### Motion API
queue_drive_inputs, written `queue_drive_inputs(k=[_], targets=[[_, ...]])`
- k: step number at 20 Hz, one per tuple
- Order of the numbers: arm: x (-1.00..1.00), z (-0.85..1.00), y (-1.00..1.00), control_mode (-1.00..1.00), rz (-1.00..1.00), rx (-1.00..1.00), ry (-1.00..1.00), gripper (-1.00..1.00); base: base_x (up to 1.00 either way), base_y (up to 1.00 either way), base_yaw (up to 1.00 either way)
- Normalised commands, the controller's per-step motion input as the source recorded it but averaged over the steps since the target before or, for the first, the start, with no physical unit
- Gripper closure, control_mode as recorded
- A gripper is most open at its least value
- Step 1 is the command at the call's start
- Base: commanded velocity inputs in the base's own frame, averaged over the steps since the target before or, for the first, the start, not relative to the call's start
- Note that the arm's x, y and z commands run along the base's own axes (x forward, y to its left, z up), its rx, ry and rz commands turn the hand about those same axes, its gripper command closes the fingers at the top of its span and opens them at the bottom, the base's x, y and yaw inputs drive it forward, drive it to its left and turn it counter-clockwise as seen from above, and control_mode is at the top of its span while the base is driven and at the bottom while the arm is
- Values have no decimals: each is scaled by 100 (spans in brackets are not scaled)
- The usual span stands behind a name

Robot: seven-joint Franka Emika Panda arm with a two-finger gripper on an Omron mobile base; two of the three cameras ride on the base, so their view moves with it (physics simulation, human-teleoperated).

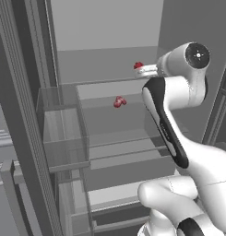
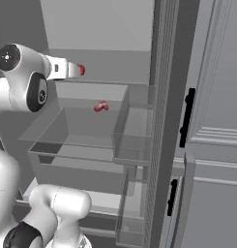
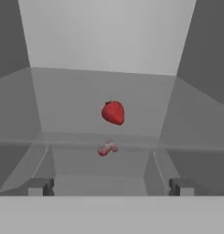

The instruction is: Take the strawberry from the fridge and place it on top of the pancake, located on the dining counter.

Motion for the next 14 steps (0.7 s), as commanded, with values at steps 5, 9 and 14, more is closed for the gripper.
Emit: queue_drive_inputs(k=[5,9,14], targets=[[97,11,0,-100,0,-1,4,-100,0,0,0],[90,0,0,-100,0,0,12,-100,0,0,0],[65,-2,0,-100,0,0,10,-100,0,0,0]])
